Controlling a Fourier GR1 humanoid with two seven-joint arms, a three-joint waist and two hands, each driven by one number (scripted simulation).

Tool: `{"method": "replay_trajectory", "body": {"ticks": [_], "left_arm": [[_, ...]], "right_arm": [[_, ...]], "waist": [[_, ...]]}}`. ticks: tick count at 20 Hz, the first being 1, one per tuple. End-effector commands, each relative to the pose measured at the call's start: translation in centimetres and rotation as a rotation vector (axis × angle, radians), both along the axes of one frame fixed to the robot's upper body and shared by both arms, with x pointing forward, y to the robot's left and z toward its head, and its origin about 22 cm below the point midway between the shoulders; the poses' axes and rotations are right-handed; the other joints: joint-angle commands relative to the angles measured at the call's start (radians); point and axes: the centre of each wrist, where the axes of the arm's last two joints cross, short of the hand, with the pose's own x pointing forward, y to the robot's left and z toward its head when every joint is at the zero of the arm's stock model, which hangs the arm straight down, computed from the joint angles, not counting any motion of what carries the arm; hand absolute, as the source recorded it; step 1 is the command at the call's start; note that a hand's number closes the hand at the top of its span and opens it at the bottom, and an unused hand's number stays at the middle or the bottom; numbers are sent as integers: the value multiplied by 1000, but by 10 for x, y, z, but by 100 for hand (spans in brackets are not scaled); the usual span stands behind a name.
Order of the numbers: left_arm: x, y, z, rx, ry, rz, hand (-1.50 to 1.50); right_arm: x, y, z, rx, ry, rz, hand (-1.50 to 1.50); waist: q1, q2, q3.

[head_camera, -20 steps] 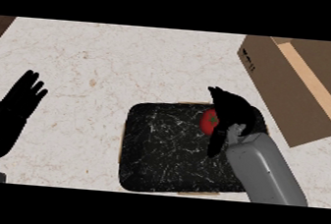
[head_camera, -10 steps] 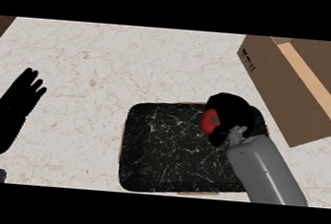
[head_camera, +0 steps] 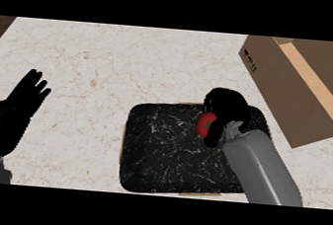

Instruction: Pick the tomato from the tray and place it in the cardboard box

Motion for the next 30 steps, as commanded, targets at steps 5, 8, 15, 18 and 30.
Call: {"method": "replay_trajectory", "body": {"ticks": [5, 8, 15, 18, 30], "left_arm": [[1, -14, 1, -4, -15, -35, 0], [6, -16, -18, 12, 6, -11, 0], [-9, 4, -12, -2, -1, -25, 0], [0, -18, -5, -4, -9, -11, 0], [-6, 0, -14, -2, 10, 11, 0]], "right_arm": [[69, 18, 11, 0, -7, -189, 150], [78, 1, 8, -81, -103, -197, 150], [86, 39, 65, -61, -316, -175, 150], [87, 61, 109, -60, -427, -179, 150], [68, 40, 196, -81, -751, -472, 150]], "waist": [[36, 10, 1], [19, 7, 0], [12, 0, 0], [13, 0, 0], [-3, -2, 0]]}}
